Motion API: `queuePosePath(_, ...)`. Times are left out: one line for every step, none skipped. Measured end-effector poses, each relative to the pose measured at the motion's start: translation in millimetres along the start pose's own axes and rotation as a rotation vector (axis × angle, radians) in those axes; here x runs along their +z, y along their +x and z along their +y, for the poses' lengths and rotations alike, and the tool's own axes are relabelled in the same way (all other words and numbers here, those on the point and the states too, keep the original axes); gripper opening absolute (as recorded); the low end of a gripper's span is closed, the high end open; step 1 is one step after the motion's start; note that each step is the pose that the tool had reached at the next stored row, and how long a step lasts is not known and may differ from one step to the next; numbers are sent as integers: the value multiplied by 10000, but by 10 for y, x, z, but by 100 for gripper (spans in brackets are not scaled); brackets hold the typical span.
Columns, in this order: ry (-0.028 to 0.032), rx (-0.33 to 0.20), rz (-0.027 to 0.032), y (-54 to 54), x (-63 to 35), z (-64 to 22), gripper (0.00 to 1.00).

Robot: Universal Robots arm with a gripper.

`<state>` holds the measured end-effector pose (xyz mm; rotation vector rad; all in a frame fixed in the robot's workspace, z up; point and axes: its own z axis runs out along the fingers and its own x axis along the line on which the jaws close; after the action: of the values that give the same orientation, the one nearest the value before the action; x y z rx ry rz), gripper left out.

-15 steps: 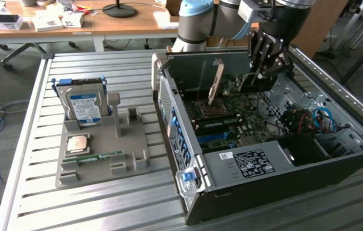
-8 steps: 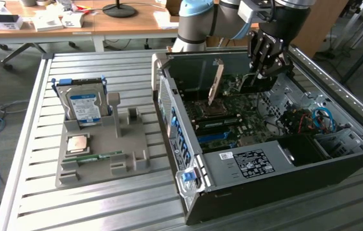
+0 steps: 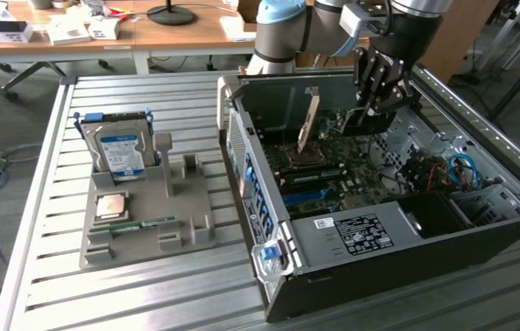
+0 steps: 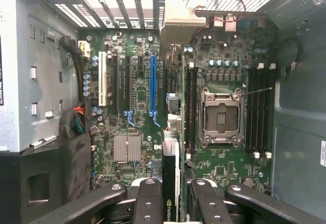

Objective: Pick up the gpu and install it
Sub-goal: 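Insert the gpu into the slot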

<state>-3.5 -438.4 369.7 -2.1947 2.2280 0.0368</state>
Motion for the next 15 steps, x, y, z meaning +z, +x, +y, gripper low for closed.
queuePosePath(0,0,1,0,11,0,26)
queuePosePath(0,0,0,1,25,0,26)
queuePosePath(0,-1,2,1,37,0,26)
queuePosePath(0,-1,0,1,50,0,26)
queuePosePath(0,-1,0,2,63,0,26)
queuePosePath(-1,0,1,2,77,1,26)
queuePosePath(0,0,2,3,90,0,26)
queuePosePath(-1,0,1,3,104,1,26)
queuePosePath(-1,0,1,4,120,1,26)
queuePosePath(-1,0,2,4,134,1,26)
queuePosePath(-1,0,2,4,149,1,26)
queuePosePath(0,0,1,4,165,1,26)
queuePosePath(0,0,0,5,181,1,26)
queuePosePath(-1,0,1,5,195,2,26)
queuePosePath(0,0,1,6,211,2,26)
